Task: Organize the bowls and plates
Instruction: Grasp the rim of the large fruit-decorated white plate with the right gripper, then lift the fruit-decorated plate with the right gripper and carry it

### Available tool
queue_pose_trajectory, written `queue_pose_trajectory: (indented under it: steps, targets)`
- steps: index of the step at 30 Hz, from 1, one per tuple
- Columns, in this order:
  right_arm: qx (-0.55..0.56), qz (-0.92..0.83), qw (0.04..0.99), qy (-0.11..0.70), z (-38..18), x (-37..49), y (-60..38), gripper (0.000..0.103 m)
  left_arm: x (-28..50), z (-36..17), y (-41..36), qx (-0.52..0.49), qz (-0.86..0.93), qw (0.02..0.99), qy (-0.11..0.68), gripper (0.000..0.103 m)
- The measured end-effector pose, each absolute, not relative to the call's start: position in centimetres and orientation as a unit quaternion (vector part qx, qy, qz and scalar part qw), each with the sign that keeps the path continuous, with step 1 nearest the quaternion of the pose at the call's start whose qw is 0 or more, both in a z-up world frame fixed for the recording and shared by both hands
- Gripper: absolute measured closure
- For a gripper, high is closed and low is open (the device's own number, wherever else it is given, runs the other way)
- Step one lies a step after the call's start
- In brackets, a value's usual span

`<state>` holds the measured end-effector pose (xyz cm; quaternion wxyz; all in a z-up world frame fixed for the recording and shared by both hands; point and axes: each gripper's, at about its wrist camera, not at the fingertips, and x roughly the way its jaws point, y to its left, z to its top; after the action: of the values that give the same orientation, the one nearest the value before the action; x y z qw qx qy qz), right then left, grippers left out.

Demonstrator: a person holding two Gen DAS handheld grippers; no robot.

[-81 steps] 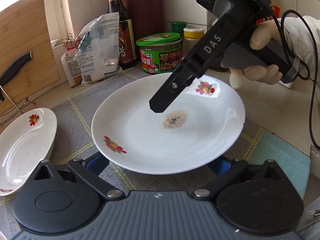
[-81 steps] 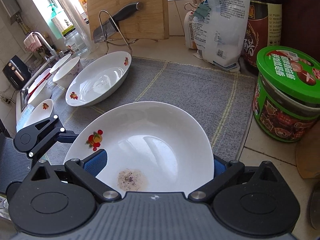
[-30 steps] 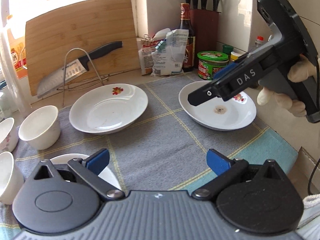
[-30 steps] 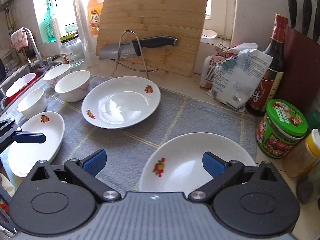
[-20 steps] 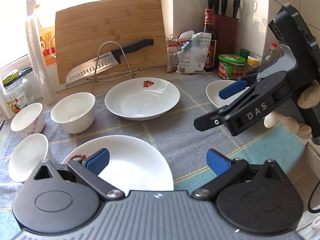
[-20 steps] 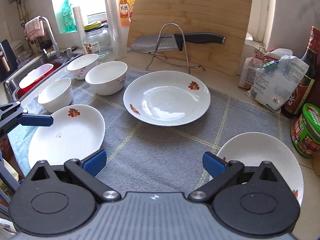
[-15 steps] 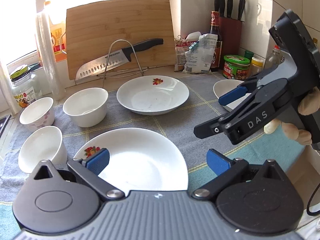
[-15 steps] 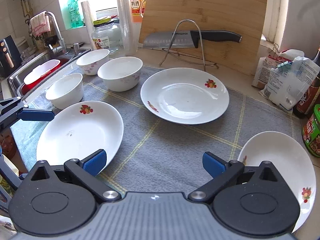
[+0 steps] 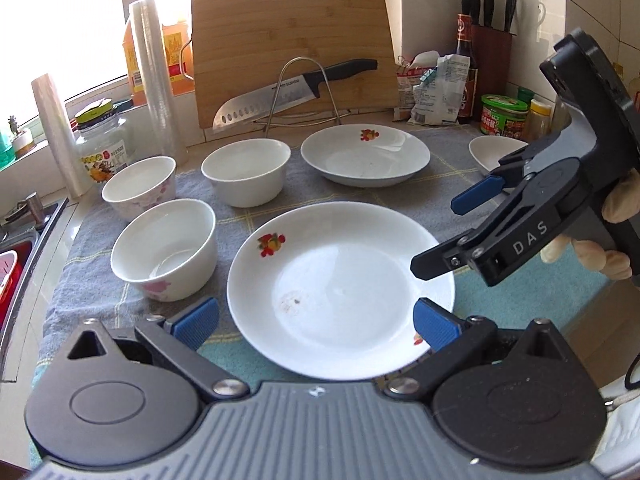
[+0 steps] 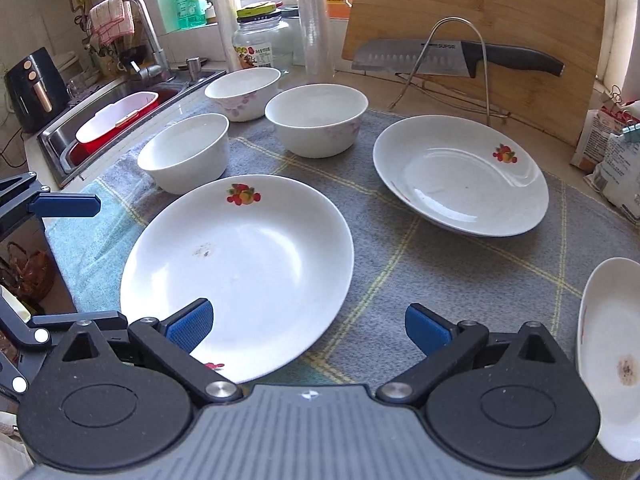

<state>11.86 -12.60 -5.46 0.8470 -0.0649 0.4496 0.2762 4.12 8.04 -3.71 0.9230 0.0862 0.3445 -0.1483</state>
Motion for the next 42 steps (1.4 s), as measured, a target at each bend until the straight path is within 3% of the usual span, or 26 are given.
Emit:
queue_pose_trajectory:
  steps: [21, 42]
  targets:
    - [-0.06, 0.286, 0.817, 0.496, -8.1, 10.6, -10.7, 0.0, 4.5, -8.7, 9.5, 0.096, -0.194, 0.896, 0.389, 0.001]
    - [-0.116, 0.263, 0.815, 0.504, -8.9, 12.1, -7.6, 0.0, 5.5, -10.1, 9.6, 0.098, -0.231, 0.895, 0.369, 0.001]
